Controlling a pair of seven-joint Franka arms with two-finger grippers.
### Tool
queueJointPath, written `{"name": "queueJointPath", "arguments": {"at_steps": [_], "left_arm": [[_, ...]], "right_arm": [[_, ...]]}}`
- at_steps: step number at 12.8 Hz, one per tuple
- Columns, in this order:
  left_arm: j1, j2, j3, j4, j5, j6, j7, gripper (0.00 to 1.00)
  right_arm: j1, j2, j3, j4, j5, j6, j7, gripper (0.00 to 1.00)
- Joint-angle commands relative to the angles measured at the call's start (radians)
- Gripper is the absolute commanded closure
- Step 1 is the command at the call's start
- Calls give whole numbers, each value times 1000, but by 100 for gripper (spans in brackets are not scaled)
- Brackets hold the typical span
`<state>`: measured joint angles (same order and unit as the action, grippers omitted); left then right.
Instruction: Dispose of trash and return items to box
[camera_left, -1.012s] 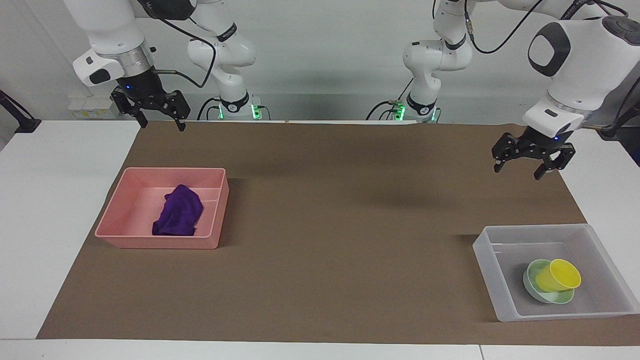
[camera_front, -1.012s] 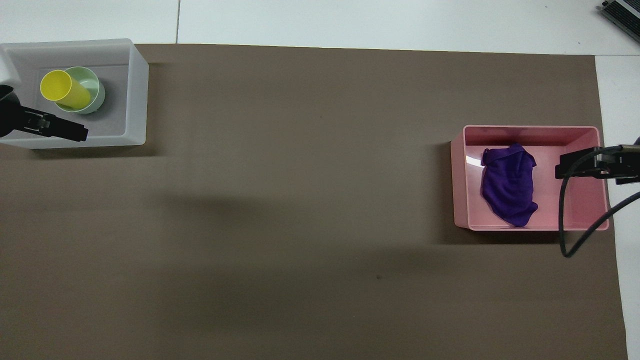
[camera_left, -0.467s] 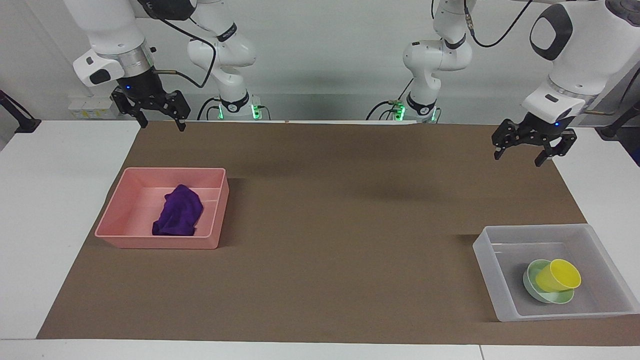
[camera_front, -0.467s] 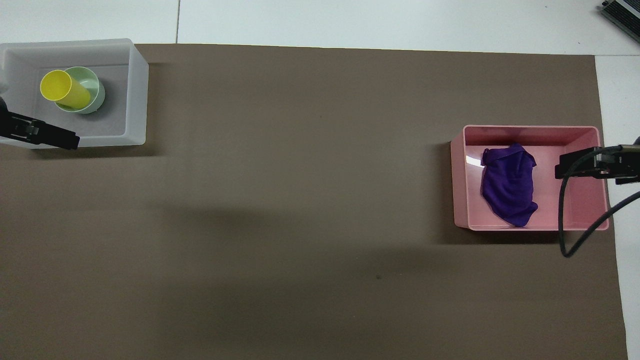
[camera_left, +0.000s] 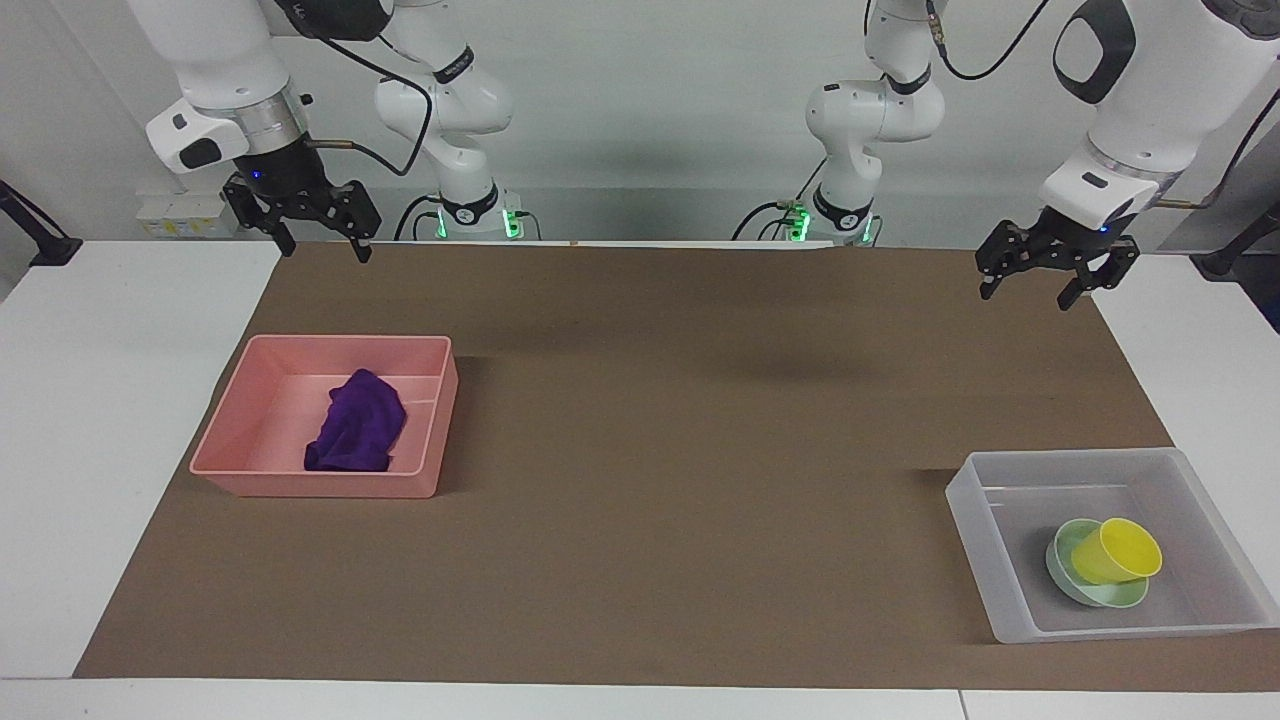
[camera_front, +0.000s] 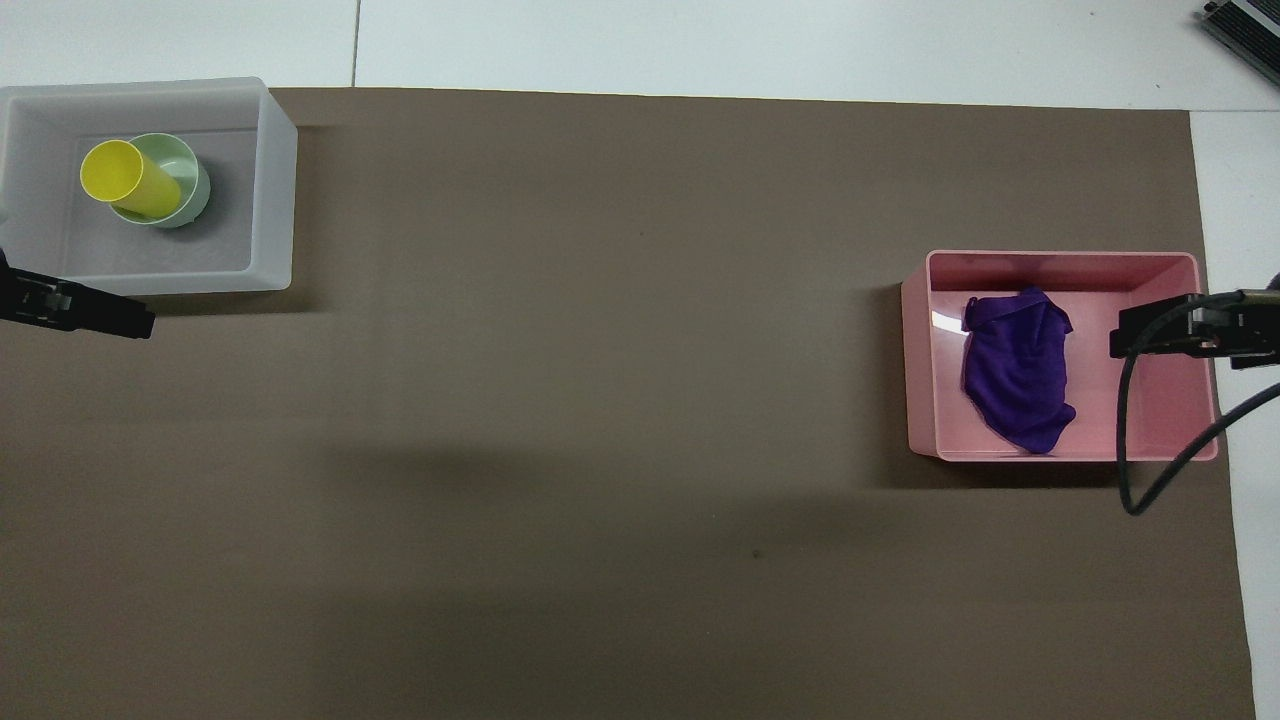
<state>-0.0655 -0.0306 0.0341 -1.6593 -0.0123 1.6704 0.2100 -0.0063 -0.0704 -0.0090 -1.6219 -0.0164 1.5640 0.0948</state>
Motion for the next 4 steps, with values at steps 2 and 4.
{"name": "queueJointPath", "arguments": {"at_steps": [2,4], "left_arm": [[10,-32,-10,-39,20,15,-11,0],[12,-32,-10,-39,20,17,-8,0]], "right_arm": [[-7,-8,4,-12,7,8,-6,0],[-7,-8,4,-13,7,8,-7,0]]}}
